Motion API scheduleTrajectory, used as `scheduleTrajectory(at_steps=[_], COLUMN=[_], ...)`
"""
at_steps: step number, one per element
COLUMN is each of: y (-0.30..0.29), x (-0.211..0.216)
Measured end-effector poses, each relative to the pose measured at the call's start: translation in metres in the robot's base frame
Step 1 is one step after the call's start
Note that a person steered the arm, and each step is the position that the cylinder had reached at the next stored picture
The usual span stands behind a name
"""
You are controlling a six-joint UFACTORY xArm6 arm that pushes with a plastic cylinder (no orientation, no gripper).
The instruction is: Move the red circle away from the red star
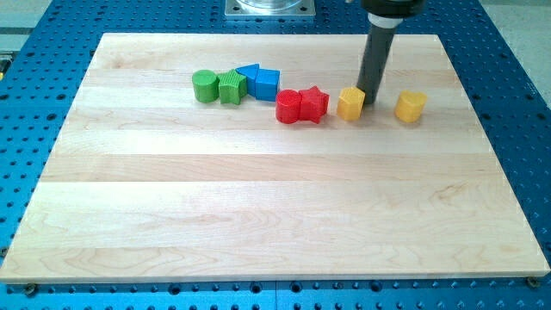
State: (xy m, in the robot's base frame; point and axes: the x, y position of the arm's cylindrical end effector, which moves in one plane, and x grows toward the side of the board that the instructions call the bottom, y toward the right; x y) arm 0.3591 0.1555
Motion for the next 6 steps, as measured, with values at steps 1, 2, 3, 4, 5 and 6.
scheduleTrajectory(at_steps=[1,2,3,4,5,6], y=[-0.024,-0.118,-0.138,-0.141,-0.173,-0.154], x=[-0.035,-0.024,-0.010,0.012,0.059,0.101])
